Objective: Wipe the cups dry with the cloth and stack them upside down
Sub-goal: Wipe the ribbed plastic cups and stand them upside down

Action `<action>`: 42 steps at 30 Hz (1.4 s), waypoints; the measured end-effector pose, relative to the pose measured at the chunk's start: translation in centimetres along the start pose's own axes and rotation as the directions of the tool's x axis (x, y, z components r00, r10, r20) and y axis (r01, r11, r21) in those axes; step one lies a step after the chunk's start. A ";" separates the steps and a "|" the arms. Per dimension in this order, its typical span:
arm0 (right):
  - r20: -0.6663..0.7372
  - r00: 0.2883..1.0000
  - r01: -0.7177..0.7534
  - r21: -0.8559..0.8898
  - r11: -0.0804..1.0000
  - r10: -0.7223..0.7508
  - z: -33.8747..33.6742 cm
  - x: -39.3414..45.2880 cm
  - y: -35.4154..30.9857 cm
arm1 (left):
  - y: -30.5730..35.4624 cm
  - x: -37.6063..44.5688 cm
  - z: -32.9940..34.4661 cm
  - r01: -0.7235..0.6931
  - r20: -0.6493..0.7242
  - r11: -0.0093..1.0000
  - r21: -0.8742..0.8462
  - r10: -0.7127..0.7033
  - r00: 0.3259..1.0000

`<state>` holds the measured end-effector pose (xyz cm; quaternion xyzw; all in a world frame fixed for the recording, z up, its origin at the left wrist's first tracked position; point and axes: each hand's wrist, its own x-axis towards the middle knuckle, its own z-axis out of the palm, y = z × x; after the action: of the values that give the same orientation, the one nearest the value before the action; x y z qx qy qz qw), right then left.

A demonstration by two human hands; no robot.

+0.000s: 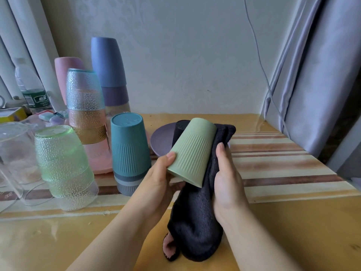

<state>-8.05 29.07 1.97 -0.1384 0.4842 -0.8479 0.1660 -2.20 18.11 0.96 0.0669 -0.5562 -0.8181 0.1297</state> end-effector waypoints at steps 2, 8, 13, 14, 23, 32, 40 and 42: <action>-0.010 0.999 0.035 -0.037 0.999 -0.035 -0.1 -0.1 -0.2 | 0.2 0.1 0.1 -0.026 -0.067 0.996 0.089 0.032 0.997; -0.084 0.983 0.149 -0.163 0.975 -0.164 -0.4 0.4 -0.7 | 0.3 -1.2 1.2 -0.272 -0.178 0.762 0.588 0.450 0.875; -0.079 0.977 0.163 -0.324 0.932 -0.198 0.2 -0.3 -0.3 | -0.7 -1.2 0.9 -0.153 -0.070 0.621 0.769 0.320 0.945; -0.069 0.979 0.156 -0.346 0.925 -0.191 0.3 -0.4 0.0 | -0.6 -1.1 0.8 -0.146 -0.081 0.627 0.765 0.318 0.945; 0.077 0.984 0.177 -0.397 0.900 -0.160 0.8 -1.3 1.2 | 1.6 -1.3 0.9 -0.181 -0.122 0.822 0.540 0.289 0.950; -0.053 0.997 -0.056 0.069 0.996 0.059 -0.3 0.1 -1.0 | 0.7 -0.3 0.0 0.152 0.189 0.987 -0.053 -0.140 0.972; -0.125 0.991 0.049 0.014 0.999 -0.047 -0.7 0.3 -1.0 | -0.3 0.0 0.5 -0.036 -0.254 0.969 0.245 0.100 0.962; -0.115 0.989 0.089 -0.079 0.993 -0.098 -0.6 0.2 -1.0 | -0.3 -0.5 0.6 -0.219 -0.274 0.858 0.465 0.375 0.886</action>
<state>-8.63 29.90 2.58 -0.1163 0.5170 -0.8431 0.0919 -1.88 18.87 0.92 0.1518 -0.6900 -0.6223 0.3372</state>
